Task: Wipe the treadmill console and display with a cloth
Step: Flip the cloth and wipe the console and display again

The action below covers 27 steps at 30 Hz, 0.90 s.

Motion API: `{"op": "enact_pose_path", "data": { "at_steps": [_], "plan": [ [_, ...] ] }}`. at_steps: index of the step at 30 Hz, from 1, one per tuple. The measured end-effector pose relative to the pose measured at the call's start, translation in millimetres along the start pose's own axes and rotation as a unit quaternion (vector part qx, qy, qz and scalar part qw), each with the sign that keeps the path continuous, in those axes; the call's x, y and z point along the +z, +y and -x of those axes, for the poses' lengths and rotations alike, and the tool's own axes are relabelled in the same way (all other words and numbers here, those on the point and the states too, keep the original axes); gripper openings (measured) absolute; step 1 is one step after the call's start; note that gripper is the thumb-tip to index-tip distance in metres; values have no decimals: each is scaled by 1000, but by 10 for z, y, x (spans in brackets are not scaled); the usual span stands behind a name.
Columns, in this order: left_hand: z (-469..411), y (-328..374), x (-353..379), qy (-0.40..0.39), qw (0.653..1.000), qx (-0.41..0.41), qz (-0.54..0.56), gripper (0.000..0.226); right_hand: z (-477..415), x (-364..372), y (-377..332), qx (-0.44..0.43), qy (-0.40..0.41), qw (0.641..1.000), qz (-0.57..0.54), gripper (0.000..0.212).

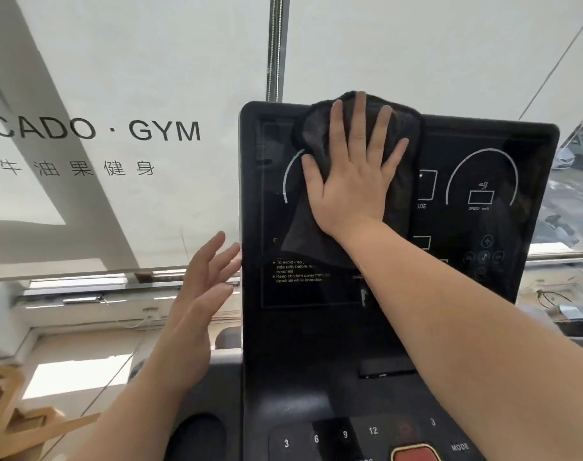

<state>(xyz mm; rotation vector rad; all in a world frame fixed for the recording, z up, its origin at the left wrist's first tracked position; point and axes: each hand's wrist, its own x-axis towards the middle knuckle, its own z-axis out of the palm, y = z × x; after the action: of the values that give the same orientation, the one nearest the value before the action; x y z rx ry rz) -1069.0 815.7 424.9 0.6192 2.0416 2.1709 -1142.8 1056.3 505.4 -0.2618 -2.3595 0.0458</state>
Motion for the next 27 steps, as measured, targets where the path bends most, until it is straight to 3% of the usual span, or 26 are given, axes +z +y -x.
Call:
{"op": "enact_pose_path", "data": {
  "at_steps": [6,13,16,19,22,24,27],
  "plan": [
    [24,-39,-26,68,996,-5,-48,60,902,269,-387,-205,-65,976,39,74],
    [123,-225,297,78,972,-15,-220,74,1598,417,-9,-285,-106,951,61,76],
    [178,-305,403,66,960,0,-270,76,1587,361,457,-207,-90,973,57,80],
    [195,-292,391,59,963,-16,-261,71,1515,273,929,-28,-78,995,51,81],
    [190,-267,337,48,967,-24,-250,66,1333,222,866,118,-84,989,24,84],
    [194,-249,336,46,968,-22,-246,65,1226,231,559,141,-78,987,15,86],
    [190,-264,342,54,968,-17,-243,65,1219,287,44,63,-80,995,19,88]
  ]
}}
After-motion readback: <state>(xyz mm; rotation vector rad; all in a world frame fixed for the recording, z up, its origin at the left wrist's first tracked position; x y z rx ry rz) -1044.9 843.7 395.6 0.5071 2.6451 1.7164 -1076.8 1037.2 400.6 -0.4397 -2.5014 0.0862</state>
